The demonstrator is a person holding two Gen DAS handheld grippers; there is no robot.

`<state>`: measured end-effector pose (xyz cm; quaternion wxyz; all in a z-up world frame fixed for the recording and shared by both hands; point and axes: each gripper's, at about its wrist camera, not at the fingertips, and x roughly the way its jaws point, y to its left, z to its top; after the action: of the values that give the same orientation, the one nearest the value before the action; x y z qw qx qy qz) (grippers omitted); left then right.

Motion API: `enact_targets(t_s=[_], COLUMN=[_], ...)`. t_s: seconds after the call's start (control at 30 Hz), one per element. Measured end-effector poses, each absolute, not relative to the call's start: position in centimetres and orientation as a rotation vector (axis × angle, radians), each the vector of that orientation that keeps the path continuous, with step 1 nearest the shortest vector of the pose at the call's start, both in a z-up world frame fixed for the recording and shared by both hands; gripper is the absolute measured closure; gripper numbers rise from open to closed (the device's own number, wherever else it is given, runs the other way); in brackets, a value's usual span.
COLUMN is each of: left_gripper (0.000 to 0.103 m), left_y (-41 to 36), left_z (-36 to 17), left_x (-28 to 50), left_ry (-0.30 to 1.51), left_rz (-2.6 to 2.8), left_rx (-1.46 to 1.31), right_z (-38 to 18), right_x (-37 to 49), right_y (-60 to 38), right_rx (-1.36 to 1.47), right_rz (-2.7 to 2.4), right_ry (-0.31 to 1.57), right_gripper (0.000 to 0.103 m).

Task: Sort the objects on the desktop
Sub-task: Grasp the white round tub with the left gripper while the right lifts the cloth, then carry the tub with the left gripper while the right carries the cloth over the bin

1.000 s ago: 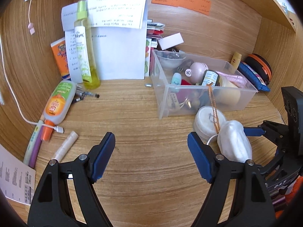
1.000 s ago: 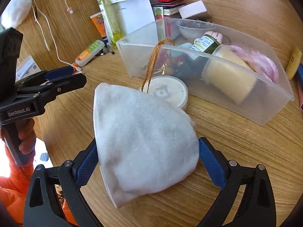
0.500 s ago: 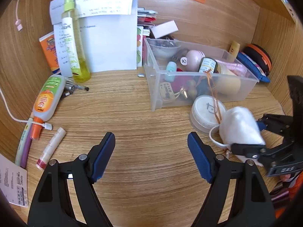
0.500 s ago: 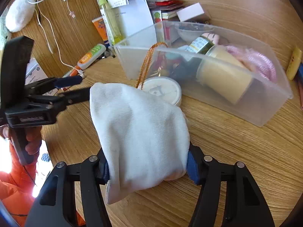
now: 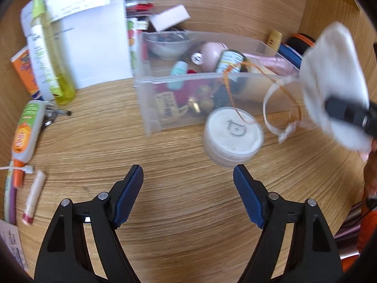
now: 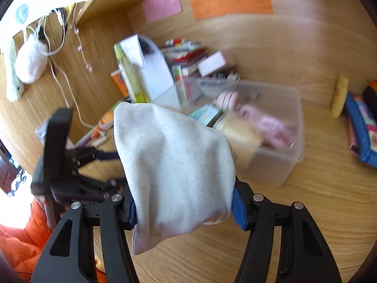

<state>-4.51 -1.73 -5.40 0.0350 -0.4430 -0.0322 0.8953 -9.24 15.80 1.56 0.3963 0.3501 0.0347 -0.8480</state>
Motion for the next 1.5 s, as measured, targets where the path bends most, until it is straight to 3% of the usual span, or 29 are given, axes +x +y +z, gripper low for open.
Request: enact_targets(t_s=[0.4, 0.8, 0.97, 1.27, 1.5], left_gripper=[0.024, 0.025, 0.038, 0.038, 0.038], left_y=[1.7, 2.9, 2.9, 1.2, 0.8], left_z=[-6.1, -6.5, -6.3, -5.7, -3.1], left_x=[-7.1, -8.9, -8.5, -7.2, -4.1], left_ry=[-0.063, -0.038, -0.028, -0.12, -0.066], left_rz=[2.651, 2.696, 2.714, 2.745, 2.836], left_rx=[-1.405, -1.439, -1.419, -1.395, -1.299], right_z=[4.1, 5.8, 6.5, 3.7, 1.7], right_x=[-14.0, -17.9, -19.1, -22.1, -23.5], right_y=[17.1, 15.2, 14.6, 14.8, 15.3], right_rx=[0.801, 0.767, 0.755, 0.854, 0.947], right_rz=[-2.234, -2.294, -2.315, -2.325, -2.327], right_ry=[-0.008, 0.061, 0.054, -0.058, -0.067], right_gripper=[0.046, 0.046, 0.046, 0.046, 0.046])
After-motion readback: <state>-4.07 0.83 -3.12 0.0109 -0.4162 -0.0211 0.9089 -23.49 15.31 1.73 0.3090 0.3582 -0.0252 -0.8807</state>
